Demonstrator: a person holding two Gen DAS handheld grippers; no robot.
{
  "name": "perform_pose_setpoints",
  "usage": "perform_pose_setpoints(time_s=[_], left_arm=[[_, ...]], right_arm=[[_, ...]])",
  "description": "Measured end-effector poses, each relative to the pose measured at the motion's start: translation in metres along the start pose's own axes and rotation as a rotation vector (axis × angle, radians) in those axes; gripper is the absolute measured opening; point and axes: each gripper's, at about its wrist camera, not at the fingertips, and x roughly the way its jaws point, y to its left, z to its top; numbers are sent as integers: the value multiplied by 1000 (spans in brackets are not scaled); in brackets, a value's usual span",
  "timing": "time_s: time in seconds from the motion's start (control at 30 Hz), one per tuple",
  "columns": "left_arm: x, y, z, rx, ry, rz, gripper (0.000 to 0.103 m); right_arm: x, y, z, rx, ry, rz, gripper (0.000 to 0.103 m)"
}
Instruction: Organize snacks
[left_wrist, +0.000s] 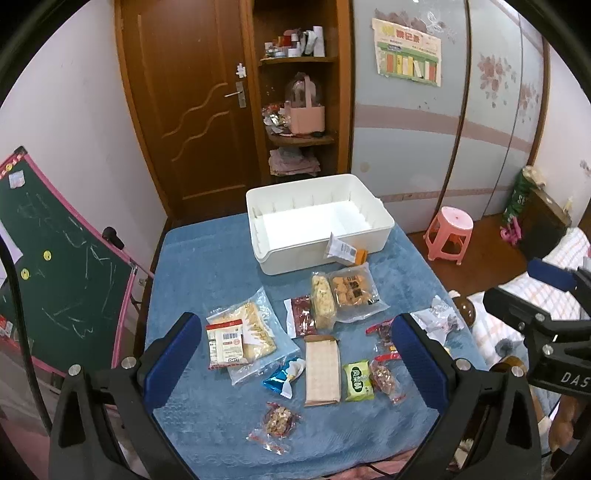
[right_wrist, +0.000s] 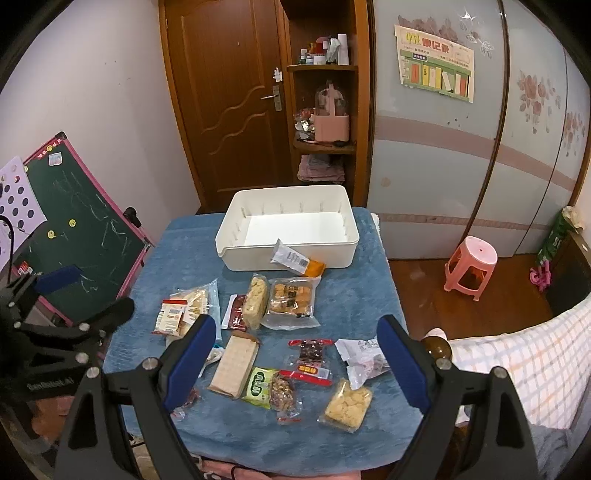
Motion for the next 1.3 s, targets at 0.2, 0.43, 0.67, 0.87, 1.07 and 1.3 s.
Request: perform_pose_setpoints(time_s=[0.2, 0.43, 0.67, 0.87, 1.07, 1.3], left_arm=[[7, 14, -1, -73, 36, -103, 102], [32, 20, -17, -77, 37, -51, 102], [76, 28, -47, -53, 98, -19, 102], [121, 38, -82, -59, 286, -49, 102], [149, 34, -128, 25, 420, -39, 102], [184, 32, -165, 61, 528, -21, 102]], right_arm=[[5, -7, -2, -1, 6, -14, 90], [24, -23, -12, 17, 43, -44, 90], [70, -50, -38, 90, 158, -75, 90], [112, -67, -70, 161, 280, -85, 90], [154, -86, -109, 229, 417, -97, 90], [188, -99, -138, 305, 526, -83, 90]])
